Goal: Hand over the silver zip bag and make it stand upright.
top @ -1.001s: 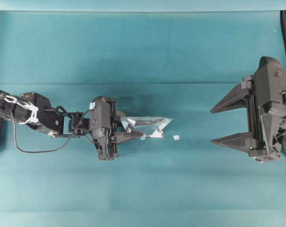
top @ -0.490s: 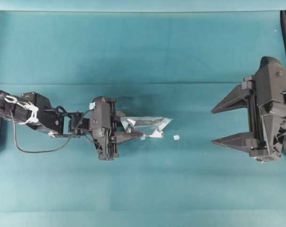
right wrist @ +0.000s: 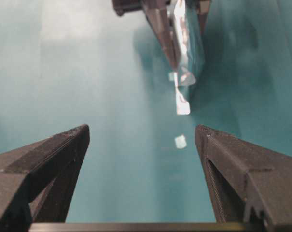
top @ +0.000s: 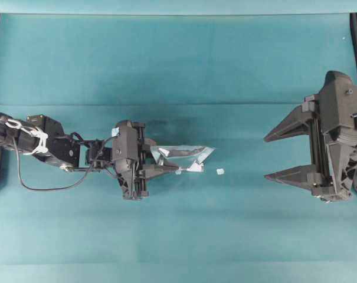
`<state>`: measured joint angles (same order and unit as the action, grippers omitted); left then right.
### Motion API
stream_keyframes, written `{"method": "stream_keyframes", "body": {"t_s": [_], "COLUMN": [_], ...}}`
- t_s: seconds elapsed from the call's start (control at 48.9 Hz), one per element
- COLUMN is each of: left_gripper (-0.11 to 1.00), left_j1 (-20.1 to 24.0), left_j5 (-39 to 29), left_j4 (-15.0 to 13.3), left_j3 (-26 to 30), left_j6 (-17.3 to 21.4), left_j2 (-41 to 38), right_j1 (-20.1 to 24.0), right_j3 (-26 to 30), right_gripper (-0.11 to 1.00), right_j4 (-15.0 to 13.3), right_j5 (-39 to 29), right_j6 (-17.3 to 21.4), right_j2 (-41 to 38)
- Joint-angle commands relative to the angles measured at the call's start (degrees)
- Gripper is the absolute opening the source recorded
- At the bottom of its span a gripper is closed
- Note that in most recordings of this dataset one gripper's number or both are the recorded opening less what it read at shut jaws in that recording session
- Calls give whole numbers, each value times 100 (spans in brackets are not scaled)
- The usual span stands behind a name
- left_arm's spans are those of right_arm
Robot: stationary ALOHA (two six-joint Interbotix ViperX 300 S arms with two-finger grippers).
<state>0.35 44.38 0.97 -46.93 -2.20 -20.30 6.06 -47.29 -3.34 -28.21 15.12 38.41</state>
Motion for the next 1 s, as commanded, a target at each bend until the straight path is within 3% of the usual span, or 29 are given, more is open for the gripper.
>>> {"method": "stream_keyframes", "body": {"t_s": [0.0,0.163,0.47,0.981], "left_gripper": [30,30,30,30], "left_j1": [-88,-88,-88,-97], "left_j5": [9,9,9,9], "left_j4": [26,26,26,26], "left_j3": [44,44,62,62], "left_j6": [-9,-9,-9,-9], "left_j2": [0,0,0,0], "right_j1": [-9,-70,-492,-571], "right_j3": [35,-132,-686,-809], "right_gripper": [96,96,96,96], "right_j4": [-9,-9,-18,-9], "right_j5": [62,308,1521,1573], "right_j6": [62,62,44,44], "right_j2": [35,35,44,158]}}
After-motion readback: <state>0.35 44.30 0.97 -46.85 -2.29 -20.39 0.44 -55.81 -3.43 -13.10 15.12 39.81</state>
